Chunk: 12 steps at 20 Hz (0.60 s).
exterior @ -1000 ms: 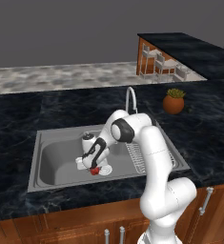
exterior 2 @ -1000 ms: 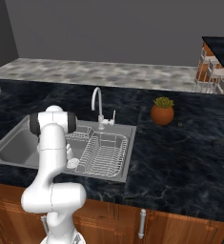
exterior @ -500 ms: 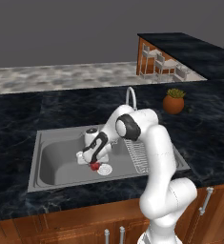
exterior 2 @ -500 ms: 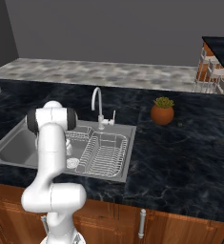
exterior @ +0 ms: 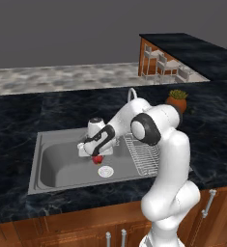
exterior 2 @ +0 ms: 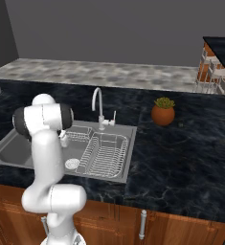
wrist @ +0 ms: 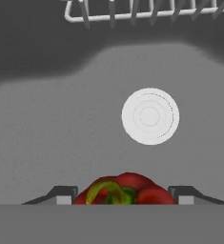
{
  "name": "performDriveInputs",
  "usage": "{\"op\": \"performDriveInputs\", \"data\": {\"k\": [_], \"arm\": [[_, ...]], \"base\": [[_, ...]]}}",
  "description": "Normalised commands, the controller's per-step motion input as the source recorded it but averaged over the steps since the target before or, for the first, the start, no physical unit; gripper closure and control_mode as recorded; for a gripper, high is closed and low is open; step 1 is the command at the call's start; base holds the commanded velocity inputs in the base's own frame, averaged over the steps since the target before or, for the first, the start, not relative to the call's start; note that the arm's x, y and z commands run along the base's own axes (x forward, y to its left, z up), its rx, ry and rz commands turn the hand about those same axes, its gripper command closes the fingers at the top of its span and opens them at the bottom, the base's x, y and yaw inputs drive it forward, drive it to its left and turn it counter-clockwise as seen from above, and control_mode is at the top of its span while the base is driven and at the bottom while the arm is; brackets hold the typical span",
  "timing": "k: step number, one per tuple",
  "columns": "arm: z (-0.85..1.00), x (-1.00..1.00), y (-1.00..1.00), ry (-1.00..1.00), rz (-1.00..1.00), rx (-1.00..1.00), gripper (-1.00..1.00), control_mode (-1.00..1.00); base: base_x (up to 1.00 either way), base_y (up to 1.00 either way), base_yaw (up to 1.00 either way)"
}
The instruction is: Turn on the sink faucet. Then move the bell pepper from the counter to the sink. Turn off the sink. Move the vegetable from the sink to the pot next to the stove. Finally move the pot to the front center burner.
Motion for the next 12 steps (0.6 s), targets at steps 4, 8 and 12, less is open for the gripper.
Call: {"op": "performDriveInputs", "data": {"k": [4,8,12], "arm": [[0.89,-0.35,0.0,-0.01,0.0,0.0,1.0,-1.0],[0.86,-0.29,-0.01,0.0,0.0,0.0,1.0,-1.0],[0.75,-0.21,-0.02,0.0,0.0,0.0,1.0,-1.0]], "base": [[0.0,0.0,0.0],[0.0,0.0,0.0],[0.0,0.0,0.0]]}}
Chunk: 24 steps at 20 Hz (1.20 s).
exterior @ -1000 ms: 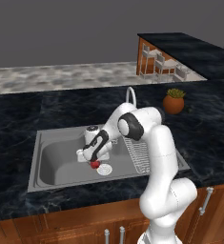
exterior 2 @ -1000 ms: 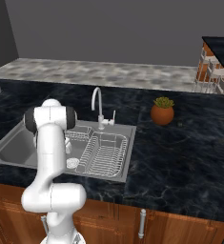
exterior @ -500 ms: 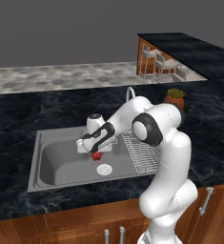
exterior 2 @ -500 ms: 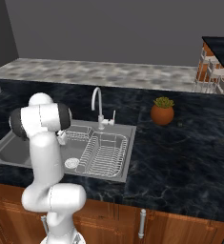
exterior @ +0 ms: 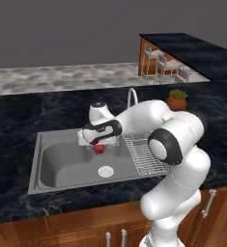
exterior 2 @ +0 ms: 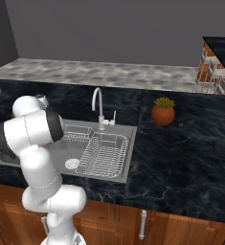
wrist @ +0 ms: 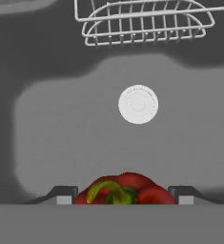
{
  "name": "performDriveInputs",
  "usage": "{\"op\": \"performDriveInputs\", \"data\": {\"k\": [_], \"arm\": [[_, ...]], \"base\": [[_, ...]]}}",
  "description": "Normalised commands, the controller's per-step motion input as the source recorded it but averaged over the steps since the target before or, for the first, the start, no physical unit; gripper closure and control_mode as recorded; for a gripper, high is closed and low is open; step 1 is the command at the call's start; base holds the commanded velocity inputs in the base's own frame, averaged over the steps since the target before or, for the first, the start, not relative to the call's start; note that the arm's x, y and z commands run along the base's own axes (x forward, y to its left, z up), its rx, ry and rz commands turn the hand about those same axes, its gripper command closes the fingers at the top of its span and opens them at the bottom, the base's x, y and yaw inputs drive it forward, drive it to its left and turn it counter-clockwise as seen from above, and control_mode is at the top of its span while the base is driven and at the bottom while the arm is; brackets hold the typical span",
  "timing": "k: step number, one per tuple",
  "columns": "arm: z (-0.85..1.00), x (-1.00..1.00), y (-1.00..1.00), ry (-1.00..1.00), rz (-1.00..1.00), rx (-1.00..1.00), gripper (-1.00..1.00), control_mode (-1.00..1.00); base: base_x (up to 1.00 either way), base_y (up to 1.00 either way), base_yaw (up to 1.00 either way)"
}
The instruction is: Turn on the sink faucet. Then move the bell pepper from the counter to the sink. Turn off the sink. Move the vegetable from the sink to the pot next to the stove. Finally move the pot to the front center burner.
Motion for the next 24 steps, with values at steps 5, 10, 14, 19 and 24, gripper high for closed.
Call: {"op": "performDriveInputs", "data": {"k": [5,10,14,19,24], "arm": [[0.35,-0.02,-0.03,0.0,0.0,0.0,1.0,-1.0],[0.0,0.0,0.0,0.0,0.0,0.0,1.0,-1.0],[0.0,-0.07,-0.03,-0.04,-0.01,0.0,1.0,-1.0],[0.0,0.0,0.0,0.0,0.0,0.0,1.0,1.0],[0.0,0.0,0.0,0.0,0.0,0.0,1.0,1.0]], "base": [[0.0,0.0,0.0],[0.0,0.0,0.0],[0.0,0.0,0.0],[-0.57,-0.09,-0.29],[-0.38,0.01,-0.52]]}}
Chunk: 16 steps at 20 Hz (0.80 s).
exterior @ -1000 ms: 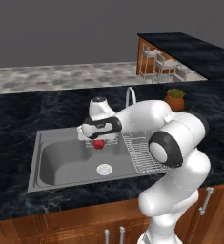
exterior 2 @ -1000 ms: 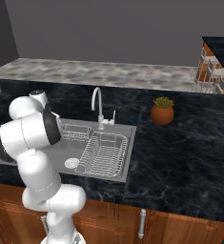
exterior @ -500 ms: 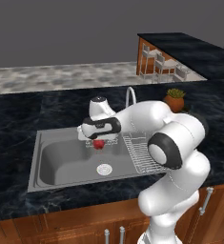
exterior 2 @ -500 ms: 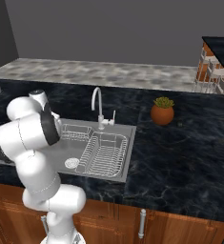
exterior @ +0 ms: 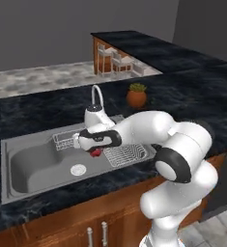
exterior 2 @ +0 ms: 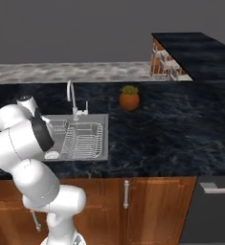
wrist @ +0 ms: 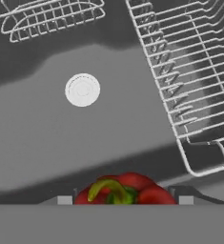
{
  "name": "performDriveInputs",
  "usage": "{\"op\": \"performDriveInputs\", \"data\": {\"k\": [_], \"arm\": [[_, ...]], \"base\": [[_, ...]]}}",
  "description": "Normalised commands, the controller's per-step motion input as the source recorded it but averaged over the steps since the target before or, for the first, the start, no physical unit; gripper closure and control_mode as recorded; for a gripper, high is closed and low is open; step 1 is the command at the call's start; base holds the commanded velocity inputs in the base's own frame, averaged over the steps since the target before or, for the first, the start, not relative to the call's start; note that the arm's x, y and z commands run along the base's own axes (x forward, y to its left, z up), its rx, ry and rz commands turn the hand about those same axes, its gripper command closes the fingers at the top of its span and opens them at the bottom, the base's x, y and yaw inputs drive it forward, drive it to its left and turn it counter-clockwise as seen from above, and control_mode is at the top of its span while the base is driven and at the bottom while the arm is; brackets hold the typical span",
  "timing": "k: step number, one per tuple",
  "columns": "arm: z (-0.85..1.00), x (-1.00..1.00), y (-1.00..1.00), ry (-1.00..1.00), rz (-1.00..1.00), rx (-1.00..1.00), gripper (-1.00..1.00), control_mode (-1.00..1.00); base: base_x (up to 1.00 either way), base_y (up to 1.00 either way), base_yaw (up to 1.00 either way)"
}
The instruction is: Turn on the sink faucet. Then move the bell pepper from the counter to the sink. Turn off the sink. Move the vegetable from the sink to the pot next to the stove. Finally move the pot to the front center burner.
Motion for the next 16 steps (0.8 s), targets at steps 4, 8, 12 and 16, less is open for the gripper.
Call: {"op": "performDriveInputs", "data": {"k": [4,8,12,16], "arm": [[0.0,0.0,0.0,0.0,0.0,0.0,1.0,1.0],[0.0,0.0,0.0,0.0,0.0,0.0,1.0,1.0],[0.0,0.0,0.0,0.0,0.0,0.0,1.0,1.0],[0.0,0.0,0.0,0.0,0.0,0.0,1.0,1.0]], "base": [[-0.26,-0.01,-0.6],[-0.23,-0.04,-0.63],[-0.1,-0.02,-0.67],[0.0,-0.12,-0.69]]}}
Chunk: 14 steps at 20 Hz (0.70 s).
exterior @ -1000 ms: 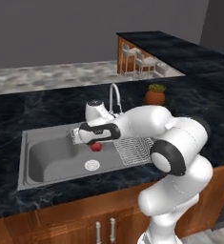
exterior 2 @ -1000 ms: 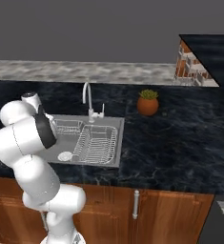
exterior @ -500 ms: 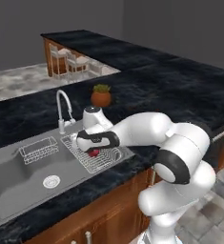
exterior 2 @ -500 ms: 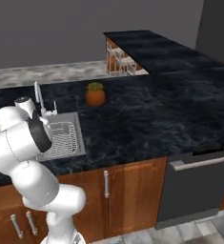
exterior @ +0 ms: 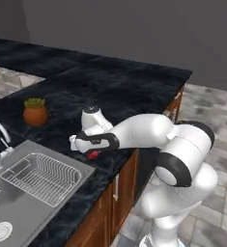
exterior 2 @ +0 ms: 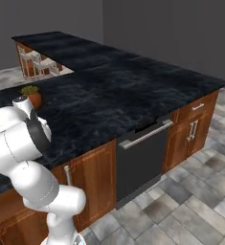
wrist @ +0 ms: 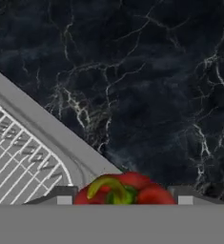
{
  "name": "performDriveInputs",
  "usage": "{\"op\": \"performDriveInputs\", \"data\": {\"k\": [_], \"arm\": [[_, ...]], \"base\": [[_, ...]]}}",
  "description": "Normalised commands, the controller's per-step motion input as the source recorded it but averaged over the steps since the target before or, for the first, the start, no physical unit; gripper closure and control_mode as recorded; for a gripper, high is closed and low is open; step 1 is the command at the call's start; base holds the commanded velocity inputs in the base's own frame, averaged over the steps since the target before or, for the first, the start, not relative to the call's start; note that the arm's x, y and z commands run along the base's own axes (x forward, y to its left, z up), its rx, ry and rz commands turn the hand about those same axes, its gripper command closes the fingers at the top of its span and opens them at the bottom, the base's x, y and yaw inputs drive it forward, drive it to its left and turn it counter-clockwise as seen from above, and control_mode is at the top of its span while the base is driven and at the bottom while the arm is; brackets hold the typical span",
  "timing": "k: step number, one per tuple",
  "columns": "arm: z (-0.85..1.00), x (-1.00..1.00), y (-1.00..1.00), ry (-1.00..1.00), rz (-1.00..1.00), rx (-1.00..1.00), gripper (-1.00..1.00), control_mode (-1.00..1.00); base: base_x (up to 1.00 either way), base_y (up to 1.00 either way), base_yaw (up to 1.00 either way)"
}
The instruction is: Turn on the sink faucet. Then move the bell pepper from the counter to the sink. Turn off the sink. Move the vegetable from the sink to the pot next to the stove. Finally move the pot to the front center burner.
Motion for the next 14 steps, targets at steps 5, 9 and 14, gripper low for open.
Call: {"op": "performDriveInputs", "data": {"k": [5,9,14], "arm": [[0.0,0.0,0.0,0.0,0.0,0.0,1.0,1.0],[0.0,0.0,0.0,0.0,0.0,0.0,1.0,1.0],[0.0,0.0,0.0,0.0,0.0,0.0,1.0,1.0]], "base": [[0.0,-0.27,-0.67],[0.01,-0.42,-0.65],[0.04,-0.47,-0.64]]}}
